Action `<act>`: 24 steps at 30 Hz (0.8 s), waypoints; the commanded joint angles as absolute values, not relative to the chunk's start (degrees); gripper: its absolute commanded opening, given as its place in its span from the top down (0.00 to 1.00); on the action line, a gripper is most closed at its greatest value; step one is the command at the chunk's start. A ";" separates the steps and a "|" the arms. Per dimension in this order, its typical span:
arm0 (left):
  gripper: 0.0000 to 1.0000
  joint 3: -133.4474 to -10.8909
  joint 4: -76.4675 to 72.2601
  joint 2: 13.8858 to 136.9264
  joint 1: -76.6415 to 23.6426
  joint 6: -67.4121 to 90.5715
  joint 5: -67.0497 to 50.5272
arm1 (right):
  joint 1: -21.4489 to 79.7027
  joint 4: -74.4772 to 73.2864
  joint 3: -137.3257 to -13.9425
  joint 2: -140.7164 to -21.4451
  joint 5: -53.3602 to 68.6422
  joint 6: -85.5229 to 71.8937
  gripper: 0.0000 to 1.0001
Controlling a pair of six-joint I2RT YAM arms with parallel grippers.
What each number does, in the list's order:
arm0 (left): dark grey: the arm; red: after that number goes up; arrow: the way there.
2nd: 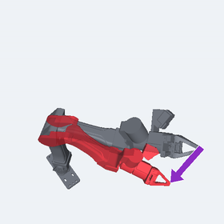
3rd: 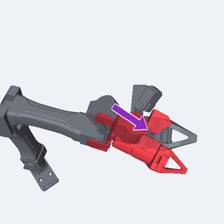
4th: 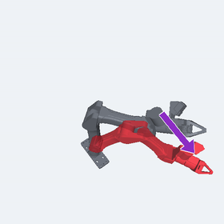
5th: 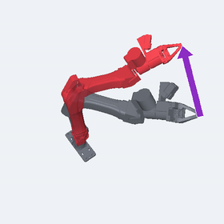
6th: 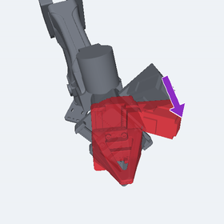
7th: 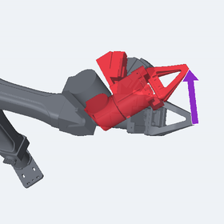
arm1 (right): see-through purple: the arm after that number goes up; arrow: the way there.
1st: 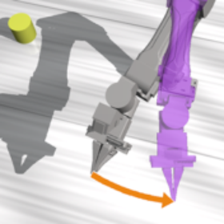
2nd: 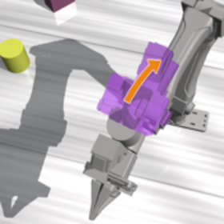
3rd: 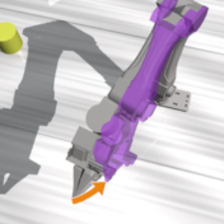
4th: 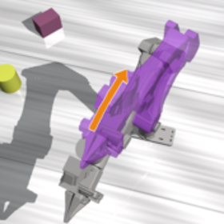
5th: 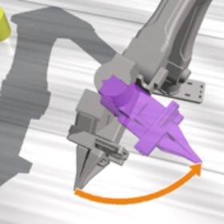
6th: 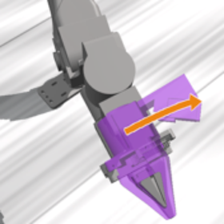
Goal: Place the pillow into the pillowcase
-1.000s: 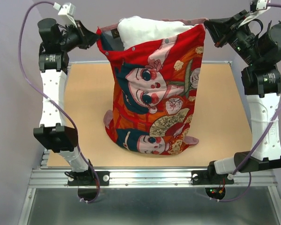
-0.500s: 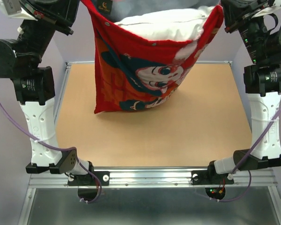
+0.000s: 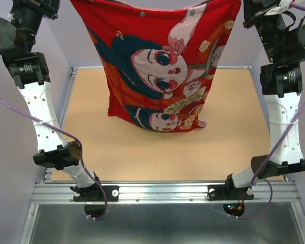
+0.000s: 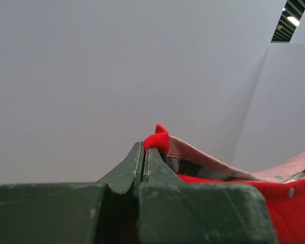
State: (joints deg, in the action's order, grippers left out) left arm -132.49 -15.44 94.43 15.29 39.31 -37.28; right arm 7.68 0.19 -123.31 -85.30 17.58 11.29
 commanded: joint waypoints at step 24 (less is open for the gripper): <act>1.00 -138.89 -34.02 90.18 23.32 42.02 -20.28 | 6.15 16.28 -130.98 -85.17 6.83 15.58 0.99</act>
State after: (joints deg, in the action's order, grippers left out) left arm -144.59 -25.87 96.44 27.83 46.30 -30.20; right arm 11.66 9.98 -134.26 -92.01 15.99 15.27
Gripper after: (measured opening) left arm 0.037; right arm 0.021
